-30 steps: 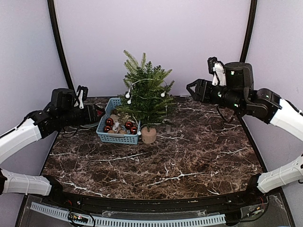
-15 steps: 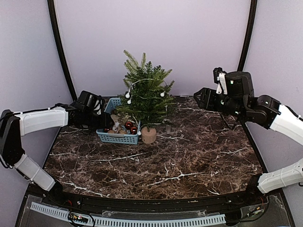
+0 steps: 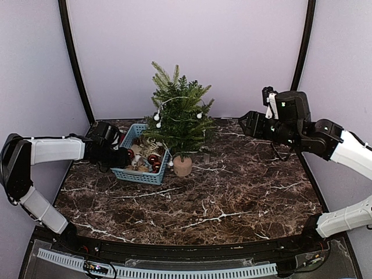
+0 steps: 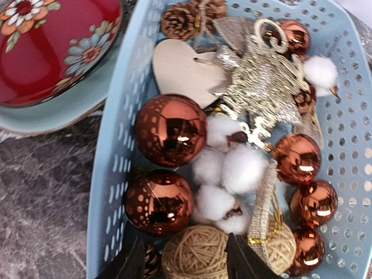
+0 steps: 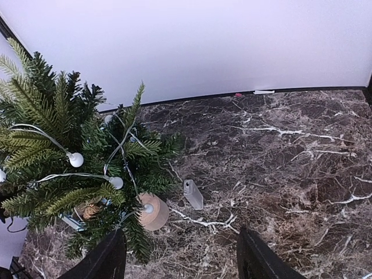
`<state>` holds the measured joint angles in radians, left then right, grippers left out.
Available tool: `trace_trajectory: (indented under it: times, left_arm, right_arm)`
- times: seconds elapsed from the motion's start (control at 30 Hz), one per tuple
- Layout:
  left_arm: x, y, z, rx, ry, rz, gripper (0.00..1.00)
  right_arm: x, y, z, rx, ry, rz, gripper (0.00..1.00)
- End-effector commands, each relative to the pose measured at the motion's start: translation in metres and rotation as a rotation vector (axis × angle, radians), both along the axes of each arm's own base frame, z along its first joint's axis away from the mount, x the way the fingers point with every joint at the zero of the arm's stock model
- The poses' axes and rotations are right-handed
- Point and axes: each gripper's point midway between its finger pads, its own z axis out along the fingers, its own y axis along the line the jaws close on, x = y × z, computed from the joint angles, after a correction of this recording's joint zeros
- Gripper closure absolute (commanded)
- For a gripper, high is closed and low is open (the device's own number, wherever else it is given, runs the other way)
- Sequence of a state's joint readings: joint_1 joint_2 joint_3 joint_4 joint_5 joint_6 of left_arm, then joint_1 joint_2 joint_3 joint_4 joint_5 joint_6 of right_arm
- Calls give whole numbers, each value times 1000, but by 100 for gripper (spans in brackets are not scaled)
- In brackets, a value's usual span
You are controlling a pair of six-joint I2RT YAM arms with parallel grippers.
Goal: Decorate the small christmas tree
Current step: Move the bin to the center of the board.
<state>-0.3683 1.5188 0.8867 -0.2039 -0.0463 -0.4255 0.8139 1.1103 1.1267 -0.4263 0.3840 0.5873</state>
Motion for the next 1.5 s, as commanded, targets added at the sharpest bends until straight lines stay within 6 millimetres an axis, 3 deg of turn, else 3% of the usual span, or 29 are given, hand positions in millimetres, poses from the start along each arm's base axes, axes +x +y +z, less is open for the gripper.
trace_trajectory:
  times: [0.0, 0.17, 0.63, 0.7, 0.87, 1.0, 1.3, 1.33, 1.47]
  left_arm:
    - [-15, 21, -2, 60, 23, 40, 51]
    - [-32, 31, -7, 85, 57, 65, 51]
    - [-120, 89, -26, 147, 109, 263, 51]
    - [-125, 91, -19, 119, 79, 285, 50]
    - [-113, 79, 32, 11, -54, 260, 48]
    - [-93, 52, 67, -56, -113, 131, 44]
    - [-39, -28, 49, -118, -15, -274, 52]
    - [-32, -32, 53, -115, -34, -306, 52]
    - [-8, -40, 41, -77, -24, -362, 53]
  right_arm:
    - [-1, -4, 5, 47, -13, -13, 33]
    - [-5, -7, 0, 57, -4, -16, 33]
    - [-12, -16, 0, 68, -7, -26, 32]
    - [-13, -18, -2, 69, -3, -28, 32]
    - [-16, -21, -2, 68, -4, -32, 32]
    - [-16, -22, -1, 67, -6, -35, 31]
    - [-17, -19, -5, 83, 5, -24, 31]
    - [-17, -18, -6, 87, 9, -19, 31]
    - [-19, -16, -9, 94, 21, -9, 31]
